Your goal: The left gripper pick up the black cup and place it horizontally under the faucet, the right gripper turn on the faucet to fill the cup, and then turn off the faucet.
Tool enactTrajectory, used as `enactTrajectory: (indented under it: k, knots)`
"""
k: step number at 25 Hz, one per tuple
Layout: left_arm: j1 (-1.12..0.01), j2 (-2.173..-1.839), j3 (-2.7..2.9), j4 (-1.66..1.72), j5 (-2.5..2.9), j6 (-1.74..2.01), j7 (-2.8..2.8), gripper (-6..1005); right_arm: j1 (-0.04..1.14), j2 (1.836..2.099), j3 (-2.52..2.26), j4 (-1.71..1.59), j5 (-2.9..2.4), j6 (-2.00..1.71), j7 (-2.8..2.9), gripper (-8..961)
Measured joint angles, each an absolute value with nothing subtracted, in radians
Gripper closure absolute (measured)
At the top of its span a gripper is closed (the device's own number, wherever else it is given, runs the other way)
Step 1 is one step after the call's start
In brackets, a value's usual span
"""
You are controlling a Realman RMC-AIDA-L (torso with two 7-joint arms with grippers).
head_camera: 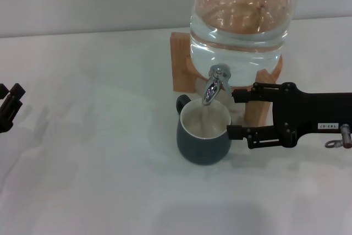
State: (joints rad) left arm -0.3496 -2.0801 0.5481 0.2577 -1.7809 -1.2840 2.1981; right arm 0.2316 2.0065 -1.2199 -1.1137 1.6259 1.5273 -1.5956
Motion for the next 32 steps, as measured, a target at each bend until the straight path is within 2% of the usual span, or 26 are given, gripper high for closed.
enactTrajectory:
  k: [21,32]
  knots:
    - [-0.357,-2.081,0.544,0.258,-1.781,-1.26,2.209,582,0.189,2.007,-1.336,-1.12,1.669,1.562,-1.601,127]
    - [-0.352,-2.082,0.545,0.256,-1.781,-1.265,2.209,584,0.196,2.008,-1.5,-1.172,1.729,1.417,-1.586,128]
